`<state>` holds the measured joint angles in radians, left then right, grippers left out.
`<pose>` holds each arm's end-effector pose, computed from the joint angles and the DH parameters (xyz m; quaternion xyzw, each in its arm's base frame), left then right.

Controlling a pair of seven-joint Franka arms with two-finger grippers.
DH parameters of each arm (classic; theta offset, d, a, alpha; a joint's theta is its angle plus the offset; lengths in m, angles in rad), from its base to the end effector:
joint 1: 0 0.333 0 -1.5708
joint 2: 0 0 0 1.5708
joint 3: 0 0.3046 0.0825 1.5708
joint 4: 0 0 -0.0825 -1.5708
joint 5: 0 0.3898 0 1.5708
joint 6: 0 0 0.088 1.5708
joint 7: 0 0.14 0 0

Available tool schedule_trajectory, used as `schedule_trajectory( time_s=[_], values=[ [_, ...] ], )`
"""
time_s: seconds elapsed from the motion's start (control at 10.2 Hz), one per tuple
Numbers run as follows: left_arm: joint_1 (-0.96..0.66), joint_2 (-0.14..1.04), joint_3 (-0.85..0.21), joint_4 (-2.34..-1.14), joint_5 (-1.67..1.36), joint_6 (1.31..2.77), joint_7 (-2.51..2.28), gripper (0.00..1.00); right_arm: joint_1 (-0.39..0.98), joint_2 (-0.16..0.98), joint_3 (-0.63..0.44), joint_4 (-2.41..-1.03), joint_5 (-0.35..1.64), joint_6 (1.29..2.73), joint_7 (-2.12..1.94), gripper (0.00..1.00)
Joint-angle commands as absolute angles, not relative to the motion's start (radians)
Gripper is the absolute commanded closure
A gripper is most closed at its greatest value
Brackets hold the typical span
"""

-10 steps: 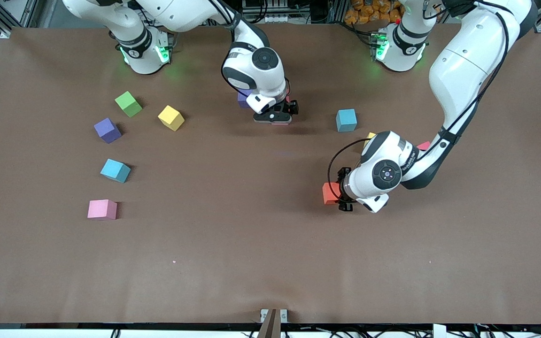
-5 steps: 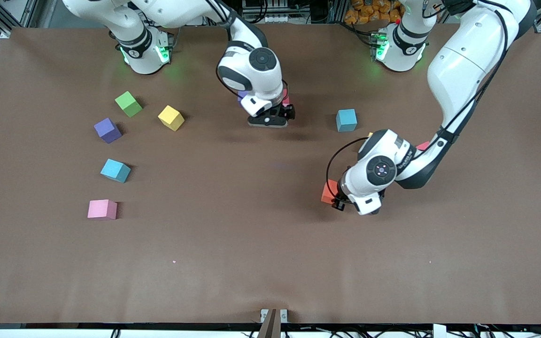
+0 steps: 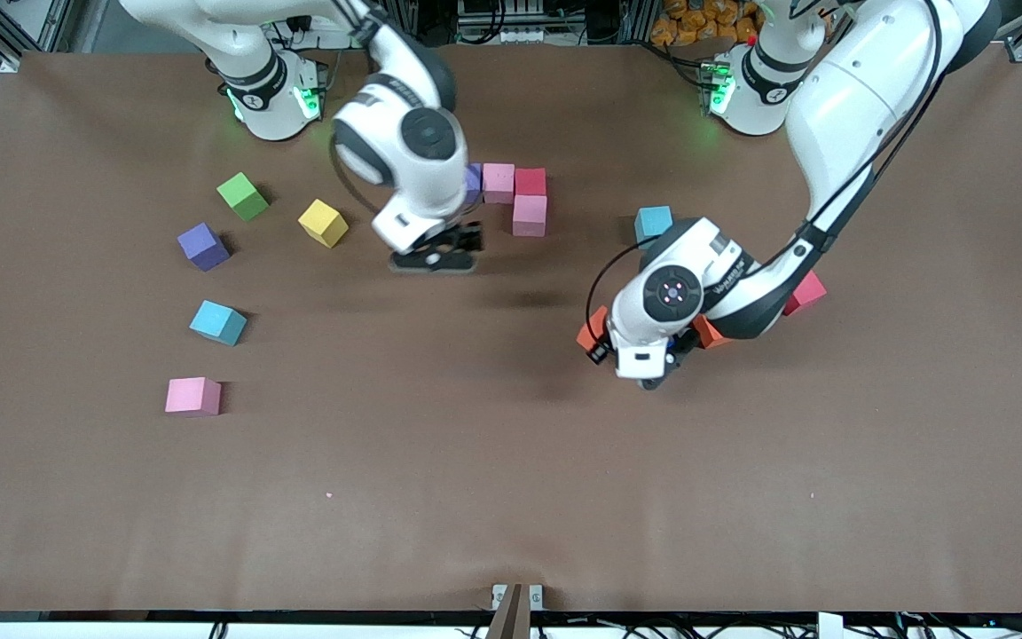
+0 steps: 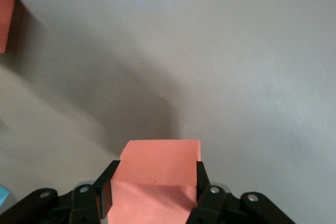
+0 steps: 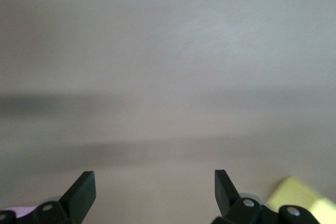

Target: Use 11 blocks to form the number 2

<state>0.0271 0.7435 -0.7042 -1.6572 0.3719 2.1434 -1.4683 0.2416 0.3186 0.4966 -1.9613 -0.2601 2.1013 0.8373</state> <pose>0.5573 -0.3681 0.2038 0.9372 0.3388 -0.0826 0.0112 0.4512 0.3790 0.2729 0.9972 0.0185 -0.0233 0.0687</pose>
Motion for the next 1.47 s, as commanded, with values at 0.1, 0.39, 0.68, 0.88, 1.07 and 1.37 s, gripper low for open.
schedule_trajectory(
  time_s=[0.1, 0.39, 0.68, 0.88, 1.07, 1.37],
  values=[
    [-0.023, 0.727, -0.744, -1.664, 0.394, 2.083, -1.202, 1.0, 0.053, 0.287, 0.52, -1.999, -0.249, 2.118, 0.565, 0.0],
    [-0.112, 0.742, -0.723, -1.67, 0.396, 2.08, -1.119, 1.0, -0.115, 0.328, 0.519, -2.002, -0.249, 2.202, 0.292, 0.0],
    [-0.181, 0.749, -0.721, -1.671, 0.397, 2.08, -1.08, 1.0, -0.242, 0.342, 0.518, -2.017, -0.267, 2.236, 0.024, 0.0],
    [-0.253, 0.768, -0.718, -1.67, 0.42, 2.08, -1.072, 1.0, -0.323, 0.388, 0.515, -2.013, -0.337, 2.291, -0.177, 0.0],
    [-0.348, 0.779, -0.657, -1.672, 0.423, 2.08, -1.074, 1.0, -0.399, 0.46, 0.514, -1.979, -0.521, 2.385, -0.375, 0.0],
    [-0.406, 0.779, -0.595, -1.674, 0.423, 2.08, -1.071, 1.0, -0.457, 0.529, 0.512, -1.89, -0.557, 2.381, -0.718, 0.0]
  ],
)
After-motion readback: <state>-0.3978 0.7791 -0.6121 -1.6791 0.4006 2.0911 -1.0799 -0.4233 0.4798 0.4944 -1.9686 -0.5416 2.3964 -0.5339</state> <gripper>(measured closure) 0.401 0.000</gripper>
